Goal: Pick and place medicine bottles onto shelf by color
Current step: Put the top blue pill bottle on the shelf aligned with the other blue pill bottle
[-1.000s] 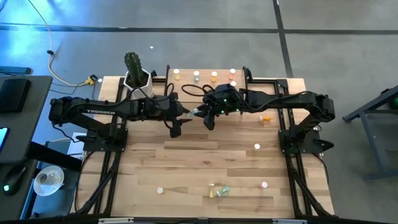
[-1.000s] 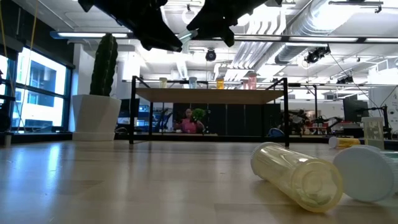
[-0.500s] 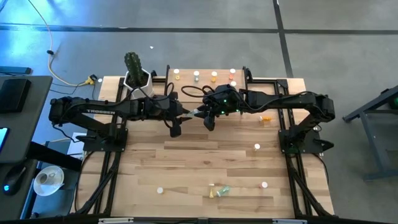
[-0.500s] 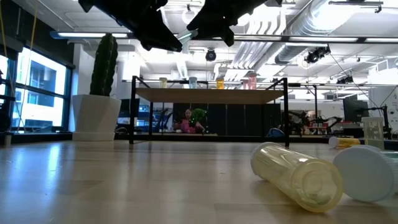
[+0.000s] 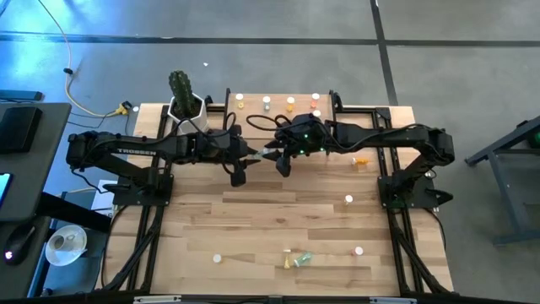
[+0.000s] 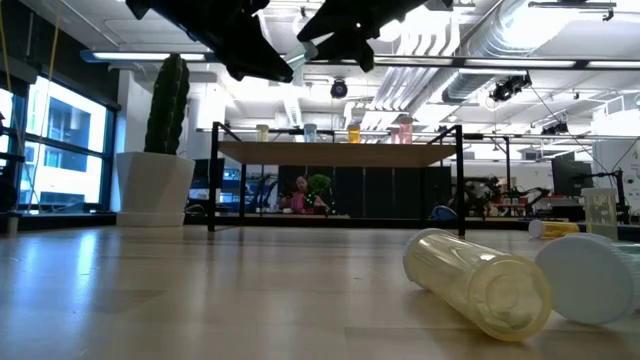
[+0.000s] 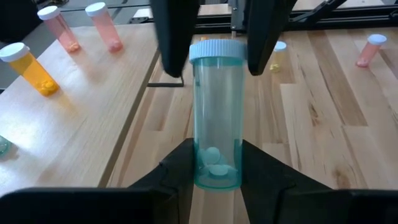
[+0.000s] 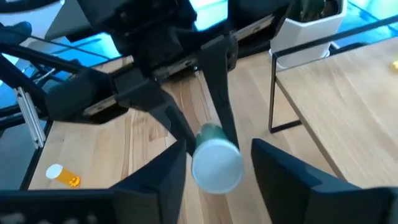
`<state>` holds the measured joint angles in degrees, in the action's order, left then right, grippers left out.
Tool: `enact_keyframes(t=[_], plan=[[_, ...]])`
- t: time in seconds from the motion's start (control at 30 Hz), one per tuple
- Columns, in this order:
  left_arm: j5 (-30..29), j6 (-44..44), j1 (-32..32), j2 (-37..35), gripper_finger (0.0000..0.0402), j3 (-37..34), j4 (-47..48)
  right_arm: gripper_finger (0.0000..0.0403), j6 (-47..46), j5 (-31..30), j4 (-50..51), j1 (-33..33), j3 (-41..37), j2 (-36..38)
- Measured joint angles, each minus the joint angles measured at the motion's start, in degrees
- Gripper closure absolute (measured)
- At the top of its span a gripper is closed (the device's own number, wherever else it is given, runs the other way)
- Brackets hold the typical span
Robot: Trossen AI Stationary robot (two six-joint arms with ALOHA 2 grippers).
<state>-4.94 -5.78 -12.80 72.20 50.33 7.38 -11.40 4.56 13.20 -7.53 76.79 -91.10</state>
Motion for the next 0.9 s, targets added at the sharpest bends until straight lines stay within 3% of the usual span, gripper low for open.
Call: enact_keyframes(t=[0.17, 0.33, 0.7, 0.9], plan=[[-0.15, -0.02, 0.02, 0.0, 0.0306, 0.0, -1.97, 0.0196, 1.01, 0.25, -1.12, -1.28, 0.08, 2.47], [-0.4, -1.3, -0.51, 0.0, 0.0306, -0.03, -6.69, 0.0191, 3.28, -0.03, -0.38, -4.16, 2.19, 4.63], [0.01, 4.54, -6.97, 0.0, 0.0306, -16.07, -43.36, 0.019, 8.04, 3.07, -1.13, -7.1, 7.99, 4.49], [0.12, 5.4, -7.87, 0.0, 0.0305, -21.35, -54.37, 0.019, 11.5, 3.71, -3.06, -7.12, 8.0, 3.26]])
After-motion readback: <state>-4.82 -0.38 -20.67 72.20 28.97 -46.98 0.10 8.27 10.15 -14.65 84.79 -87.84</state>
